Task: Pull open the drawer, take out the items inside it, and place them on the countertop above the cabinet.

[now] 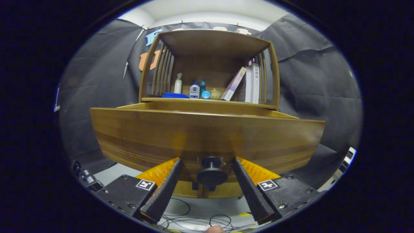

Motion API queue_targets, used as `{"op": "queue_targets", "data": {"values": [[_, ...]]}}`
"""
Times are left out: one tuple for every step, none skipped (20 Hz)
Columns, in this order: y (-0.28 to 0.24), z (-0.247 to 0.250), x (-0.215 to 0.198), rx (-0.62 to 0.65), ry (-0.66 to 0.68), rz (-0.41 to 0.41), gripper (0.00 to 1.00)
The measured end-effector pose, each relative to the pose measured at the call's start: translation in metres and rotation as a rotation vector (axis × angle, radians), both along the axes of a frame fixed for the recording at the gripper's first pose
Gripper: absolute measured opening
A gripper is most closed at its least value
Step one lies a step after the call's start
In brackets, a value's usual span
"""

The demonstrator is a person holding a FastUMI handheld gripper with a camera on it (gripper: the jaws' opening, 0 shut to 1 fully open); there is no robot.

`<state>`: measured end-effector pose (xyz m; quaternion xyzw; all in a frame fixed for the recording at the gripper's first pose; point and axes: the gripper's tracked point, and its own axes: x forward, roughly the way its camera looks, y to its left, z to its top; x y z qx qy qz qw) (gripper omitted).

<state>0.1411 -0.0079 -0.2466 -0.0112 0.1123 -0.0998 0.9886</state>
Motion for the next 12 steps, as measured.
{"op": "queue_targets", "data": {"values": [[0.0, 0.002, 0.002, -0.002, 0.002, 0.008, 1.0], [0.0, 0.004, 0.005, -0.003, 0.001, 0.017, 1.0], [0.0, 0.005, 0.008, -0.003, 0.002, 0.025, 1.0], [0.001, 0.009, 0.01, -0.007, -0.005, 0.032, 1.0], [0.001, 0.01, 0.013, -0.015, -0.006, 0.036, 1.0], [0.0, 0.01, 0.014, -0.022, -0.004, 0.037, 1.0], [0.001, 0.01, 0.015, -0.023, -0.009, 0.038, 1.0], [0.001, 0.011, 0.017, -0.021, -0.008, 0.038, 1.0], [0.001, 0.01, 0.017, -0.018, -0.011, 0.037, 1.0], [0.001, 0.011, 0.018, -0.018, -0.009, 0.037, 1.0], [0.001, 0.011, 0.02, -0.017, -0.009, 0.037, 1.0], [0.001, 0.011, 0.022, -0.014, -0.006, 0.037, 1.0]]}}
